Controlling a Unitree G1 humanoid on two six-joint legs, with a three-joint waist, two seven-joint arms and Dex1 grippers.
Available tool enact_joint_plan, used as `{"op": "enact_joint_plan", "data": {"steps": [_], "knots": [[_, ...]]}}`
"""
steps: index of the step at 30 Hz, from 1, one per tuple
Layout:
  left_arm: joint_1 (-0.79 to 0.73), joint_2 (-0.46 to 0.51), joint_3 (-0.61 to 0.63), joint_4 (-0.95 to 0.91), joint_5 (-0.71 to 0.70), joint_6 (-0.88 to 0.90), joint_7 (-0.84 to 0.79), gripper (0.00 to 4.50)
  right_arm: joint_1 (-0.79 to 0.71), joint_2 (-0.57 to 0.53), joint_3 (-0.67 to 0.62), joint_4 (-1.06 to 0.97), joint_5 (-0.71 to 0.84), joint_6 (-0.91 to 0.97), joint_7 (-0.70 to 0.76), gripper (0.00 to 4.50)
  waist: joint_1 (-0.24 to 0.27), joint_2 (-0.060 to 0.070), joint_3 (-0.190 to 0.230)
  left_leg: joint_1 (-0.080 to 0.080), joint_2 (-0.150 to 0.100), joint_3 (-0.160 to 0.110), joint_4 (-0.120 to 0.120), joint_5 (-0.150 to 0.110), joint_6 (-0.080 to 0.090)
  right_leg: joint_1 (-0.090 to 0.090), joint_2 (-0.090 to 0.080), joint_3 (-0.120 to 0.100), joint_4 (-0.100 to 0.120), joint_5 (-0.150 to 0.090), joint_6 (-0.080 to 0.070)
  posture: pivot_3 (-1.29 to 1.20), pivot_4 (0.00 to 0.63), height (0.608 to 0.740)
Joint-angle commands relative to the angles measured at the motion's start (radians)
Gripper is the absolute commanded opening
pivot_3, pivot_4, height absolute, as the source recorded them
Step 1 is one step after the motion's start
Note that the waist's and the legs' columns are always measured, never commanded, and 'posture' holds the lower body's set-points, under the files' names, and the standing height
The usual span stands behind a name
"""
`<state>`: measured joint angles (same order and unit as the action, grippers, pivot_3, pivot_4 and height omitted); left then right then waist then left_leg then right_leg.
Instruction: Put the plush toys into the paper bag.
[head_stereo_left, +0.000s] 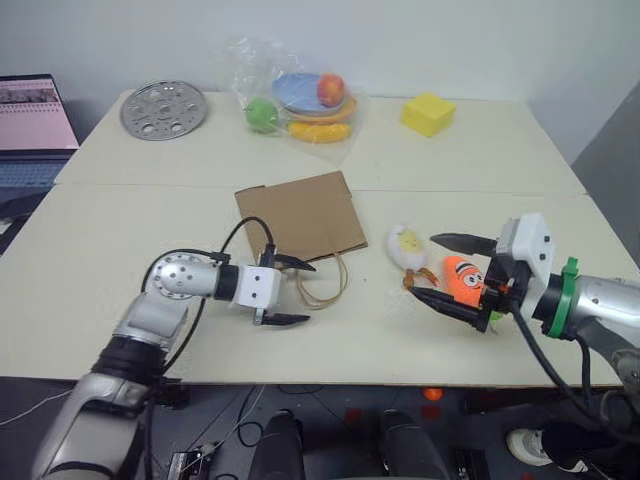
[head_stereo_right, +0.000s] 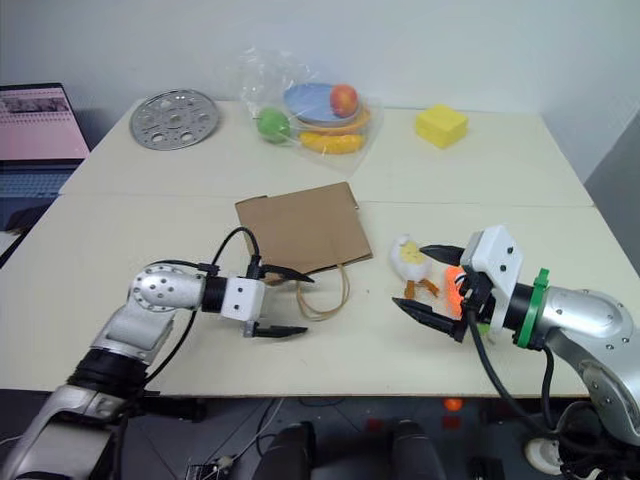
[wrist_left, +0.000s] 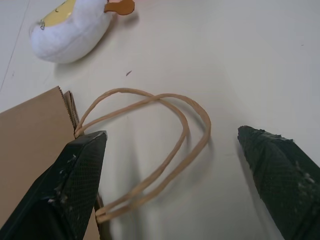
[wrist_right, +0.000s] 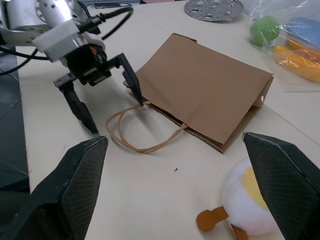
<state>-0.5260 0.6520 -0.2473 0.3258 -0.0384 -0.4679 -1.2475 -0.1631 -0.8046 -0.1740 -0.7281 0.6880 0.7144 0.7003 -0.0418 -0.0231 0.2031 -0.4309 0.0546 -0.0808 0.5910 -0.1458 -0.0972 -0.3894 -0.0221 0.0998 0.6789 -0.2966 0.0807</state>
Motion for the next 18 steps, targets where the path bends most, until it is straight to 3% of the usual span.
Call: {"op": "enact_joint_plan", "data": {"steps": [1,14,18], "knots": [[-0.043,-0.026,0.007,0.055,0.0,-0.045,0.026,4.07,0.031,0.005,-0.038,-0.063,0.027,0.019,-0.045,4.5,0.003,-0.001,0.0,0.0,0.0,0.0,0.0,0.0,0.0,0.0,0.0,0.0,0.0,0.0,0.0,0.0,0.15,0.74],[-0.037,-0.057,0.007,0.101,-0.03,-0.072,0.009,0.06,0.024,0.002,-0.041,-0.058,0.037,0.018,-0.081,4.5,0.003,-0.001,0.0,0.0,0.0,-0.001,0.0,0.0,0.0,0.0,0.0,-0.001,0.0,0.0,0.0,0.0,0.15,0.74],[-0.025,-0.06,0.031,0.049,-0.119,0.061,-0.022,0.03,0.03,0.001,-0.03,-0.056,0.027,0.009,-0.073,4.5,0.003,-0.001,0.0,0.0,0.0,-0.001,0.0,0.0,0.0,0.0,0.0,0.0,0.0,0.0,0.0,0.0,0.15,0.74]]}}
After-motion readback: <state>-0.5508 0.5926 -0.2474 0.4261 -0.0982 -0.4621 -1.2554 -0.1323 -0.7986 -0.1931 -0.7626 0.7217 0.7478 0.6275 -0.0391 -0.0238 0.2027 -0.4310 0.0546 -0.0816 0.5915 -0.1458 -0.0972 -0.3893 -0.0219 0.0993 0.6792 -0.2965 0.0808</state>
